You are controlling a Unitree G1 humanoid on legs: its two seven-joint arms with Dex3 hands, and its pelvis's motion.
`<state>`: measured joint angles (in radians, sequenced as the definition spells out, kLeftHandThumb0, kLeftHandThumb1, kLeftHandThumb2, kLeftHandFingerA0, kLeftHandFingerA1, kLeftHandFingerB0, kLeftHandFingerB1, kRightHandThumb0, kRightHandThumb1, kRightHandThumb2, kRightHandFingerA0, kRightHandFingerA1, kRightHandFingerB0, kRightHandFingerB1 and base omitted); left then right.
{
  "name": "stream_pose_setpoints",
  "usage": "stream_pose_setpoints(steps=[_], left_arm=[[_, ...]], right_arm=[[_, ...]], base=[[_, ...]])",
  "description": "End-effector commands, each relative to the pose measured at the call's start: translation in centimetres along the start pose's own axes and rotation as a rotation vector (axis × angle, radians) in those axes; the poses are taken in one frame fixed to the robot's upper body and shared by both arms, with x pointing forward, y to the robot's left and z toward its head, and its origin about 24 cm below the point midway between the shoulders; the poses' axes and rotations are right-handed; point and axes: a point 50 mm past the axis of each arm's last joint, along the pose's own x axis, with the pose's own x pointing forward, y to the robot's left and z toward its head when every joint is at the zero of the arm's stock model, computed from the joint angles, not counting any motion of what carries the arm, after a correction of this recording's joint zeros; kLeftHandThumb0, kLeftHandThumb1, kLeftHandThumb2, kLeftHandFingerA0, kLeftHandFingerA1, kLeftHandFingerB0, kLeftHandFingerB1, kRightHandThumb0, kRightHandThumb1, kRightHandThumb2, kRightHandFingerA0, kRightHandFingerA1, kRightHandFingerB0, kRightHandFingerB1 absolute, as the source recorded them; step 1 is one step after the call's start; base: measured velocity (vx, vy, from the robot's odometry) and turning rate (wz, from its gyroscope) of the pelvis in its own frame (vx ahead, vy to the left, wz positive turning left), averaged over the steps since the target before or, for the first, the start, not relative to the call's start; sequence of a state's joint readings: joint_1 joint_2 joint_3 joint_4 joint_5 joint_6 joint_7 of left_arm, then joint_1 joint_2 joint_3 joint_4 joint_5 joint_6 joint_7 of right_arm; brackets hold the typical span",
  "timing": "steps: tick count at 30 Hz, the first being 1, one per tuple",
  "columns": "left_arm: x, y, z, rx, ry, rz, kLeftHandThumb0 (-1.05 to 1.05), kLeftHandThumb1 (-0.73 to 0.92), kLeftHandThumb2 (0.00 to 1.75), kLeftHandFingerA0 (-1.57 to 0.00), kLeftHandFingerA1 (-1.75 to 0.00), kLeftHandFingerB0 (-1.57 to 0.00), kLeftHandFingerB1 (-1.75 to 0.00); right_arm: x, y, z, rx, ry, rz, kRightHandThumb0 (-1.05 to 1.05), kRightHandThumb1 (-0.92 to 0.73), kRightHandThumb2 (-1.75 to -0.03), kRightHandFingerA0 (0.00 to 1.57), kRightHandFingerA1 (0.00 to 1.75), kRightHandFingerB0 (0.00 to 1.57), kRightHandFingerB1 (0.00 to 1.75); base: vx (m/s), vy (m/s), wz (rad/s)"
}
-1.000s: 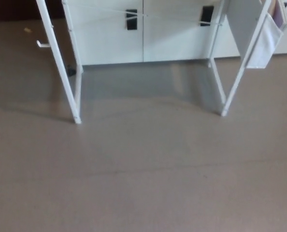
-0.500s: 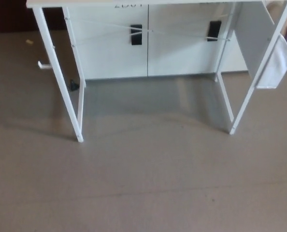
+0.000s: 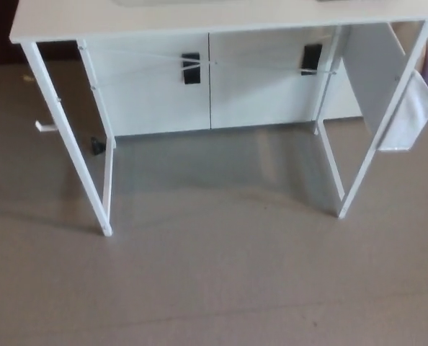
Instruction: The robot walks towards a desk on which a file tray is kept in the middle and a stapler is kept to its right. The robot lifts the stapler using its right hand and places it on the file tray.
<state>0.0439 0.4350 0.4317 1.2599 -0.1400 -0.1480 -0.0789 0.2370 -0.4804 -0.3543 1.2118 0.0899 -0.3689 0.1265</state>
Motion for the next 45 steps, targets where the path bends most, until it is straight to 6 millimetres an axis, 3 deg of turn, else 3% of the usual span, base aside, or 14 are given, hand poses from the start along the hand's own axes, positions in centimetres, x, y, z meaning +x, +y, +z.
stream_pose_setpoints(steps=[1,7,8,15,19,21,22,31,32,33,37,40,41,45], left_arm=[[0.0,0.79,0.67,0.007,-0.036,0.017,-1.05,0.24,1.28,-1.12,-1.73,-0.61,-1.4],[0.01,0.78,0.76,0.023,-0.036,0.019,-1.05,0.24,1.3,-0.93,-1.62,-0.48,-1.3],[0.0,0.77,0.76,0.015,-0.038,0.018,-1.05,0.24,1.25,-0.88,-1.7,-0.38,-1.55],[-0.01,0.91,0.81,0.012,-0.042,0.016,-1.05,0.26,1.31,-1.03,-1.71,-0.54,-1.35],[0.0,0.94,0.7,0.008,-0.031,0.021,-1.05,0.23,1.24,-0.74,-1.72,-0.39,-1.49],[0.01,0.93,0.72,0.008,-0.031,0.025,-1.05,0.22,1.24,-0.87,-1.7,-0.5,-1.58],[0.01,0.93,0.71,0.014,-0.03,0.024,-1.05,0.22,1.26,-0.78,-1.71,-0.5,-1.54],[-0.03,0.81,0.59,0.01,-0.034,0.016,-1.05,0.24,1.22,-0.86,-1.73,-0.39,-1.5],[-0.03,0.82,0.61,0.027,-0.034,0.018,-1.05,0.25,1.24,-0.88,-1.72,-0.5,-1.53],[0.0,0.79,0.62,0.016,-0.031,0.022,-1.05,0.23,1.25,-0.86,-1.73,-0.49,-1.52],[0.0,0.78,0.55,0.018,-0.025,0.023,-1.05,0.25,1.22,-0.75,-1.73,-0.28,-1.44],[-0.03,0.81,0.44,0.001,-0.023,0.024,-1.05,0.23,1.31,-0.93,-1.69,-0.53,-1.39],[-0.02,0.81,0.5,-0.004,-0.025,0.021,-1.05,0.22,1.26,-0.81,-1.73,-0.44,-1.51],[-0.02,0.72,0.47,-0.002,-0.024,0.02,-1.05,0.22,1.26,-0.77,-1.72,-0.29,-1.52]], right_arm=[[-0.11,-0.23,0.27,0.04,-0.036,-0.015,-0.58,-0.5,-0.81,0.13,0.48,0.21,0.43],[-0.11,-0.05,0.19,0.061,-0.039,-0.031,-0.56,-0.49,-0.8,0.12,0.47,0.23,0.43],[-0.12,-0.03,0.25,0.039,-0.043,-0.031,-0.56,-0.5,-0.81,0.12,0.46,0.22,0.43],[0.14,-0.16,0.28,0.039,-0.005,0.001,-0.56,-0.5,-0.8,0.09,0.45,0.18,0.42],[0.04,-0.34,0.38,0.001,-0.015,0.005,-0.59,-0.5,-0.81,0.07,0.45,0.19,0.42],[-0.07,-0.42,0.3,-0.001,-0.018,0.046,-0.52,-0.68,-0.61,0.09,0.37,0.23,0.29],[-0.05,-0.38,0.23,0.014,-0.017,0.037,-0.59,-0.51,-0.81,0.08,0.47,0.17,0.42],[0.06,-0.22,0.23,0.058,-0.015,-0.008,-0.55,-0.49,-0.79,0.11,0.45,0.21,0.42],[0.03,-0.09,0.21,0.079,-0.022,-0.016,-0.48,-0.63,-0.6,0.16,0.37,0.29,0.31],[-0.02,-0.12,0.32,0.028,-0.031,-0.01,-0.57,-0.5,-0.81,0.11,0.46,0.19,0.43],[-0.01,-0.19,0.31,0.002,-0.023,0.0,-0.56,-0.51,-0.81,0.11,0.46,0.19,0.42],[0.0,-0.4,0.49,0.014,-0.028,0.044,-0.51,-0.67,-0.61,0.12,0.39,0.21,0.29],[0.02,-0.52,0.57,-0.028,-0.023,0.041,-0.59,-0.52,-0.82,0.09,0.47,0.16,0.41],[0.16,-0.59,0.59,-0.045,-0.008,0.011,-0.6,-0.5,-0.81,0.07,0.44,0.22,0.43]], base=[[0.27,0.055,-0.13],[0.17,0.056,0.07],[0.15,-0.021,0.06],[0.18,-0.117,-0.02],[0.2,-0.119,0.01],[0.12,-0.037,-0.14],[0.11,0.008,-0.1],[0.2,0.13,-0.07],[0.17,0.118,0.0],[0.13,0.105,0.02],[0.13,0.033,0.07],[0.15,-0.072,0.04],[0.14,-0.124,0.06],[0.15,-0.177,-0.11]])
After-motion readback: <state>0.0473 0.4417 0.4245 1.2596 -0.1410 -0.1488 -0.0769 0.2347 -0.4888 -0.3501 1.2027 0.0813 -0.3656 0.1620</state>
